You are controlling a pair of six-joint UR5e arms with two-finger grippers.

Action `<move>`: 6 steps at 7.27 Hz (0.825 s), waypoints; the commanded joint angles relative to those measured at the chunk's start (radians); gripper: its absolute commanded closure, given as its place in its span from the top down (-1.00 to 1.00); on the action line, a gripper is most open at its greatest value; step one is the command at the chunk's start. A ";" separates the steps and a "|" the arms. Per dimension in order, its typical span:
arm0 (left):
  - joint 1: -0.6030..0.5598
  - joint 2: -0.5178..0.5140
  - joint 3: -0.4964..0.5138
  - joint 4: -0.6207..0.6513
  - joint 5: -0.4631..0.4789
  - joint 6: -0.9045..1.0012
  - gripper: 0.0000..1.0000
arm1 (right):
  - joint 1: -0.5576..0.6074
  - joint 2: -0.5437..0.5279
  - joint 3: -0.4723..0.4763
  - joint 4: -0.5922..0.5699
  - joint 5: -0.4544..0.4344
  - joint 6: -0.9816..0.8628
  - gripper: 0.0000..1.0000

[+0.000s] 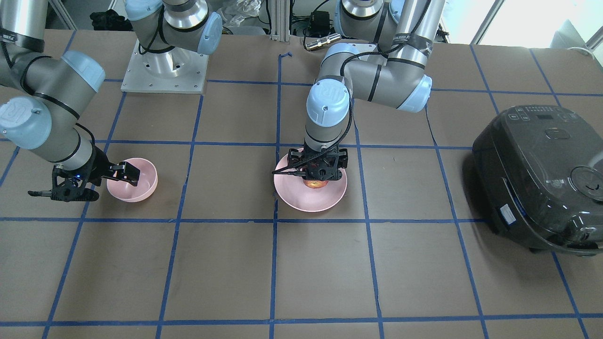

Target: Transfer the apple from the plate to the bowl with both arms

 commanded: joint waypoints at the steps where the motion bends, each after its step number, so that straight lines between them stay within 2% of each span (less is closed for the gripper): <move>1: 0.000 -0.026 -0.004 0.038 0.001 -0.001 0.45 | -0.002 0.003 0.026 0.006 -0.016 -0.008 0.96; 2: 0.000 -0.021 -0.001 0.038 0.001 0.002 -0.05 | -0.002 0.004 0.040 0.006 -0.017 -0.014 0.40; 3: 0.000 -0.007 0.008 0.044 0.004 0.005 -0.39 | -0.002 0.007 0.040 0.006 -0.019 -0.037 -0.59; 4: 0.006 0.014 0.025 0.042 -0.002 -0.004 -0.56 | -0.004 0.007 0.037 0.006 -0.024 -0.085 -1.00; 5: 0.006 0.041 0.069 0.027 0.001 -0.007 -0.61 | -0.005 0.006 0.031 0.006 -0.049 -0.108 -1.00; 6: 0.007 0.077 0.126 -0.054 0.001 -0.009 -0.62 | -0.005 0.006 0.014 0.009 -0.059 -0.094 -1.00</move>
